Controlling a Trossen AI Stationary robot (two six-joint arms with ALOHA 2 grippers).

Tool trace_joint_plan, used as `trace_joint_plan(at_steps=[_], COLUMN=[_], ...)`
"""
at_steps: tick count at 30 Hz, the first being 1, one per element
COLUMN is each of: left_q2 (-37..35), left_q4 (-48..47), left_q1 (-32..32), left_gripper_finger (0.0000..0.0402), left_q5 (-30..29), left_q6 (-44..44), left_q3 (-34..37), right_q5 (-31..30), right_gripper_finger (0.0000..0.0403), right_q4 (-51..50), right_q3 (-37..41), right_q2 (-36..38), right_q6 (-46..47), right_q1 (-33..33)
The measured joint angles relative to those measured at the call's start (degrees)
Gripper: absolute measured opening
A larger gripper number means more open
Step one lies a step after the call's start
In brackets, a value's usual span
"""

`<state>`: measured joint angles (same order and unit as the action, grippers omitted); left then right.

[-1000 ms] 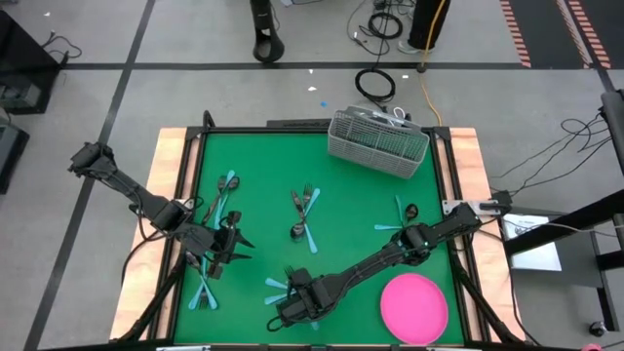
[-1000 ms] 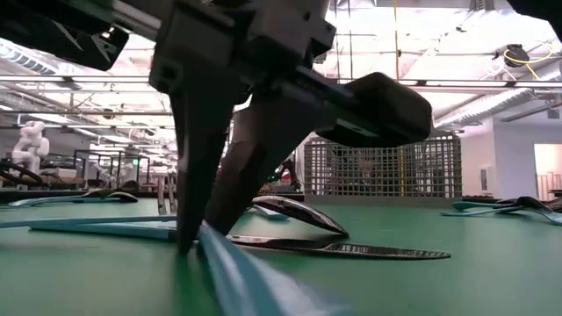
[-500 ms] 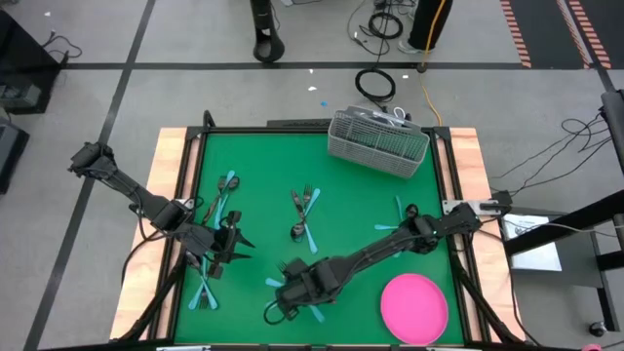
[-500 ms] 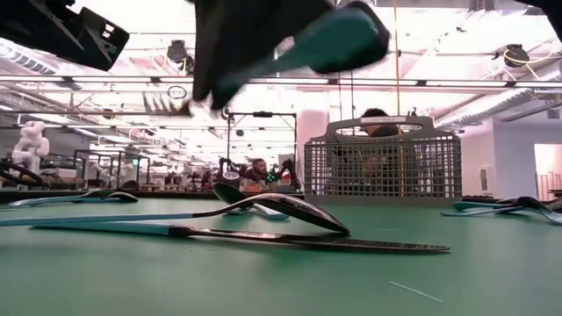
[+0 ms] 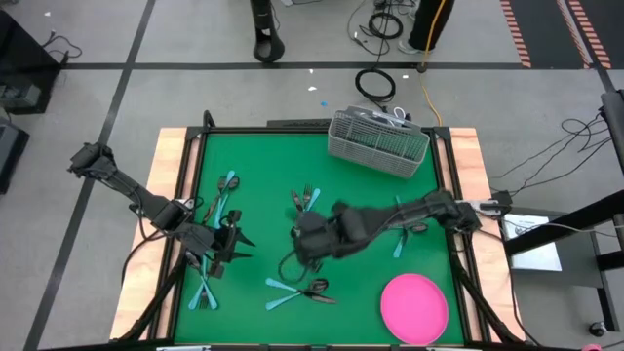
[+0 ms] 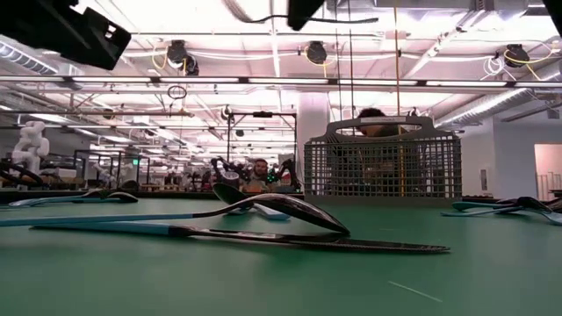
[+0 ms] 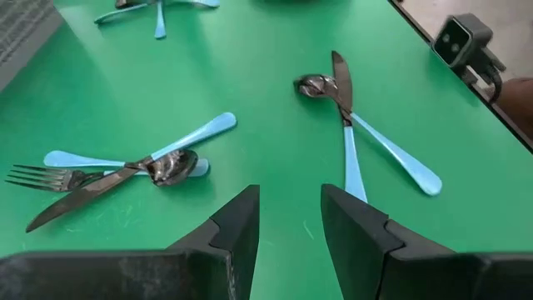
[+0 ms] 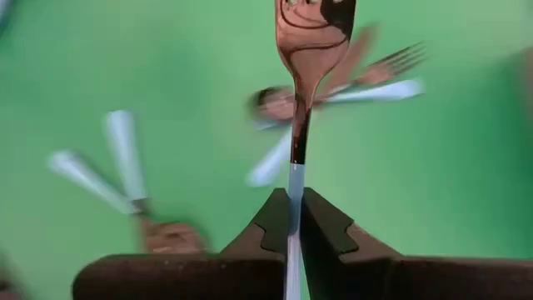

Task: Sort silverware
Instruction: Put the blue fork into the silverware basket

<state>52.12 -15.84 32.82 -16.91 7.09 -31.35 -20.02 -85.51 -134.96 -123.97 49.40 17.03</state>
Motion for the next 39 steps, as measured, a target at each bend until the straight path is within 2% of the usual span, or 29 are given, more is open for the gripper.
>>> trace_joint_plan(at_steps=[3, 7, 12, 14, 19, 24, 28, 33, 36, 39], left_q2=[0.0, 0.0, 0.0, 0.0, 0.0, 0.0, 0.0, 0.0, 0.0, 0.0], left_q4=[1.3, 3.6, 4.4, 4.5, 4.7, 4.8, 7.2, 8.2, 7.8, 8.1], left_q1=[-1.8, -4.9, -9.7, -11.7, -16.5, -19.7, -21.3, -23.4, -24.6, -25.6], left_gripper_finger=[0.0132, 0.0132, 0.0132, 0.0132, 0.0132, 0.0132, 0.0132, 0.0132, 0.0132, 0.0132], left_q5=[-0.1, -0.1, -0.1, -0.1, 0.0, 0.0, 0.3, 0.3, 0.3, 0.3], left_q6=[-0.5, -1.5, -1.7, -2.1, -3.3, -3.0, -3.1, -3.2, -3.2, -3.7], left_q3=[0.0, 0.0, 0.0, 0.0, 0.0, 0.0, 0.0, 0.0, 0.0, 0.0], right_q5=[-3.9, -6.3, -11.9, -12.0, -10.9, -3.5, -2.4, -2.3, -2.3, -2.4], right_gripper_finger=[0.0, 0.0, 0.0, 0.0, 0.0, 0.0, 0.0, 0.0, 0.0, 0.0], right_q4=[-4.7, -3.4, 0.1, 7.9, 34.8, 59.6, 77.3, 96.0, 103.0, 105.7], right_q3=[0.0, 4.6, 18.3, 27.1, 51.0, 70.3, 81.0, 89.3, 91.6, 91.8], right_q2=[3.2, 9.7, 22.3, 29.2, 45.9, 56.0, 58.0, 55.8, 52.9, 50.3], right_q6=[-5.3, -15.0, -19.8, -22.9, -33.3, -42.6, -50.4, -60.1, -61.3, -61.5], right_q1=[-2.3, -6.0, -12.8, -16.2, -25.2, -34.3, -38.8, -42.1, -43.4, -44.1])
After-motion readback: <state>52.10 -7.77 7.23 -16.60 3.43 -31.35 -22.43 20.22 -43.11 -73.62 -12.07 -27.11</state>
